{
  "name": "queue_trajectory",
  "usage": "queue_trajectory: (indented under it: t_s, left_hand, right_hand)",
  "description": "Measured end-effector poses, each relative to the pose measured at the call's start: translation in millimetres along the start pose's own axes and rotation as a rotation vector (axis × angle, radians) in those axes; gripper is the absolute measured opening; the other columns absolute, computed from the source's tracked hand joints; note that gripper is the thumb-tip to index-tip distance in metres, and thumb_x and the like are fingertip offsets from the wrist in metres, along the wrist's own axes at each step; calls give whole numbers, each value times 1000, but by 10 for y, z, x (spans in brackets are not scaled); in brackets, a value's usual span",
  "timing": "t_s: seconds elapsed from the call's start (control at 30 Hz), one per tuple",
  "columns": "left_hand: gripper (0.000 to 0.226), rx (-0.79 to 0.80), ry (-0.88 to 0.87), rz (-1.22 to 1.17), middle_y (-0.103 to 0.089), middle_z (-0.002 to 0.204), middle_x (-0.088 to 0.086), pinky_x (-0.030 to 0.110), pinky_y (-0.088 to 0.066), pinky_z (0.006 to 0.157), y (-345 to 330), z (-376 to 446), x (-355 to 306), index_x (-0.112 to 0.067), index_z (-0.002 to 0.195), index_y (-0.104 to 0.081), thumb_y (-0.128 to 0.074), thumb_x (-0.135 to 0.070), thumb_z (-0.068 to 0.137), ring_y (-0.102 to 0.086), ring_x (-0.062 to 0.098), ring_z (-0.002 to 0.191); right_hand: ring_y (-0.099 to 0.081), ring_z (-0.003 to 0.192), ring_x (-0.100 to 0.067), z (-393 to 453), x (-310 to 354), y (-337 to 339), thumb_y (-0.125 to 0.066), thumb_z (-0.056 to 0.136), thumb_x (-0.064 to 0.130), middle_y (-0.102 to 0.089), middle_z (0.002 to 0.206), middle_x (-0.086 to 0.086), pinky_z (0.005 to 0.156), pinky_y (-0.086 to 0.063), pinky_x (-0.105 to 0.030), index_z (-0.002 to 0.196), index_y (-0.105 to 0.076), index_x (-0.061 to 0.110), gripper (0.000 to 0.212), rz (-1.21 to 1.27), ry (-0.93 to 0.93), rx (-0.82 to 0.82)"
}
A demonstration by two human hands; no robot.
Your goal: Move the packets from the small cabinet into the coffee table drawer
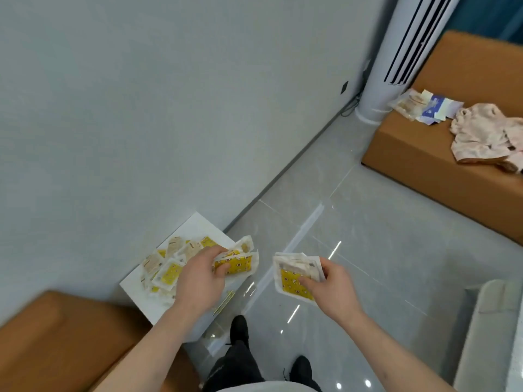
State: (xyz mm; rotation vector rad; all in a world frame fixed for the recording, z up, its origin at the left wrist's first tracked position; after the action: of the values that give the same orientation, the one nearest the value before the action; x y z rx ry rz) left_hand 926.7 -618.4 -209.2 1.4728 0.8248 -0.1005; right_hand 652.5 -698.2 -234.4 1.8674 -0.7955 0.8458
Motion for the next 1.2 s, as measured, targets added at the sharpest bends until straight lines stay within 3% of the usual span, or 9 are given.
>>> queue_trajectory:
  t_s: [0.1, 0.27, 0.37, 0.67, 0.77, 0.9, 1.0, 1.2]
  left_hand:
    - [21, 2, -45, -3, -63, 107, -16, 30, -47, 78, -51, -173, -235, -30, 115, -66, -67, -30, 93, -60, 12, 95]
    - [17, 61, -141, 4, -66, 99, -19, 34, -51, 78, -127, -243, -421, -38, 106, -65, -68, -32, 91, -61, 10, 91]
    - [16, 114, -218, -3, -67, 93, -18, 31, -48, 72, -236, -234, -543, -37, 102, -66, -70, -28, 90, -61, 9, 85]
    - [17, 314, -422, -26, -69, 93, -16, 28, -45, 67, -654, -540, -942, -35, 105, -67, -70, -28, 90, -60, 10, 81]
    - [17, 376, -495, -29, -69, 95, -16, 22, -42, 66, -769, -769, -1154, -33, 105, -68, -71, -26, 90, -61, 8, 83]
    - [17, 430, -603, -23, -68, 99, -14, 34, -53, 77, -949, -1080, -1487, -35, 103, -66, -71, -27, 90, -64, 14, 89]
    - [21, 443, -679, -41, -70, 103, -12, 37, -53, 83, -1120, -1373, -1782, -34, 105, -68, -74, -25, 87, -65, 18, 93]
    - [19, 474, -839, -84, -67, 95, -17, 35, -52, 79, -1448, -2442, -2340, -36, 99, -66, -74, -26, 85, -63, 13, 88]
  right_hand:
    - [-68, 71, 0, -234, -111, 288, -78, 77, 16, -73, 77, 19, 62, -50, -22, 87, -72, 36, 23, 27, -24, -58]
    - [-69, 73, -1, -596, -265, 597, -77, 79, 14, -73, 79, 19, 64, -54, -24, 87, -73, 35, 23, 81, -52, -167]
    - [-69, 73, -1, -846, -385, 720, -78, 79, 14, -74, 78, 20, 60, -53, -16, 87, -72, 36, 24, 107, -88, -256]
    - [-70, 75, 2, -1852, -840, 847, -81, 79, 18, -74, 80, 21, 65, -56, -17, 85, -70, 42, 27, 129, -243, -488]
    - [-70, 76, 3, -2246, -994, 921, -82, 79, 20, -74, 81, 24, 65, -55, -18, 89, -73, 40, 25, 149, -288, -564]
    - [-72, 78, -2, -2767, -1218, 1076, -82, 77, 20, -76, 84, 18, 75, -62, -34, 95, -76, 34, 23, 189, -331, -676]
    - [-71, 77, -2, -3232, -1340, 1214, -80, 78, 19, -75, 82, 19, 73, -61, -31, 94, -76, 34, 22, 216, -337, -766]
    - [-70, 79, 0, -4442, -1743, 1431, -79, 80, 16, -76, 85, 19, 70, -57, -23, 95, -76, 35, 24, 290, -323, -889]
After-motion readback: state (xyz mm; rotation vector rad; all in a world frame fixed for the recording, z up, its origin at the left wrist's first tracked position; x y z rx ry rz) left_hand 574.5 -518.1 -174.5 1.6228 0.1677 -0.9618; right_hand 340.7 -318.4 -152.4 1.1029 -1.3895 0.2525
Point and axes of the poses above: each hand's wrist, its own z-axis towards the middle knuckle, its own y-axis out of the back of the hand, x = y × z, the point moved 4 cm from there along z, towards the middle knuckle
